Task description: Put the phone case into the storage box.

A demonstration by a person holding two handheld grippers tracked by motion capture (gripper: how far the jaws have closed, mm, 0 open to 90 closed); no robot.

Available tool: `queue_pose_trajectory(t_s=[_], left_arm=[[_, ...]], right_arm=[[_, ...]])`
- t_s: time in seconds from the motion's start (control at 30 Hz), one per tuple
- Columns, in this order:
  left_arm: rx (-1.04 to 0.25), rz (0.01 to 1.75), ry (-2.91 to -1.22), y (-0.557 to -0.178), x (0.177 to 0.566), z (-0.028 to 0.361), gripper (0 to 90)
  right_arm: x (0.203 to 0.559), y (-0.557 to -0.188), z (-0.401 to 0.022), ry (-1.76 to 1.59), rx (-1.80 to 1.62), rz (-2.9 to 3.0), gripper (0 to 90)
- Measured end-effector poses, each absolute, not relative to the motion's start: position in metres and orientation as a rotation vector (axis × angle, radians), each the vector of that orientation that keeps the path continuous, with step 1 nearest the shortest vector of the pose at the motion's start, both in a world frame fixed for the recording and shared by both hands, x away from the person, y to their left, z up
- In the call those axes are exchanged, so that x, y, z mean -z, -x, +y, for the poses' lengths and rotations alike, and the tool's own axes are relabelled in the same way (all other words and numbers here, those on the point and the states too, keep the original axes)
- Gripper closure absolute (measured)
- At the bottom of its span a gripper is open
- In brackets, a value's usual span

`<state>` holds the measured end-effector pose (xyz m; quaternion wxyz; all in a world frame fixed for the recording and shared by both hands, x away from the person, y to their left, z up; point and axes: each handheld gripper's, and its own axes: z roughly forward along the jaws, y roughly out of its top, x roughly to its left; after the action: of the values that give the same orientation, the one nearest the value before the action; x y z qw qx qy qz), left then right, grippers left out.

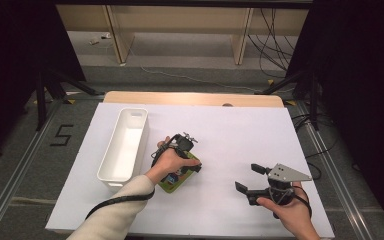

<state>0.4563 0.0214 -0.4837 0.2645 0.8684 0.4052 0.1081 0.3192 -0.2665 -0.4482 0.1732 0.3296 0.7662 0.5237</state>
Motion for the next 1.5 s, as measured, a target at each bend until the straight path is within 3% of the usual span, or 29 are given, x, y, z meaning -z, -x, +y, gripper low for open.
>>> queue_pose_trajectory(t_s=[0.83,1.5], left_arm=[[-0.265,1.131,-2.376,-0.4629,0.4835,0.017,0.4],[-0.252,1.157,-2.408,-0.4614,0.4773,0.0125,10.0]], right_arm=[[0.4493,-0.3196,-0.2661,-0.938,-1.479,2.182,14.3],[0.4494,-0.3196,-0.2661,-0.939,-1.476,2.183,14.3]])
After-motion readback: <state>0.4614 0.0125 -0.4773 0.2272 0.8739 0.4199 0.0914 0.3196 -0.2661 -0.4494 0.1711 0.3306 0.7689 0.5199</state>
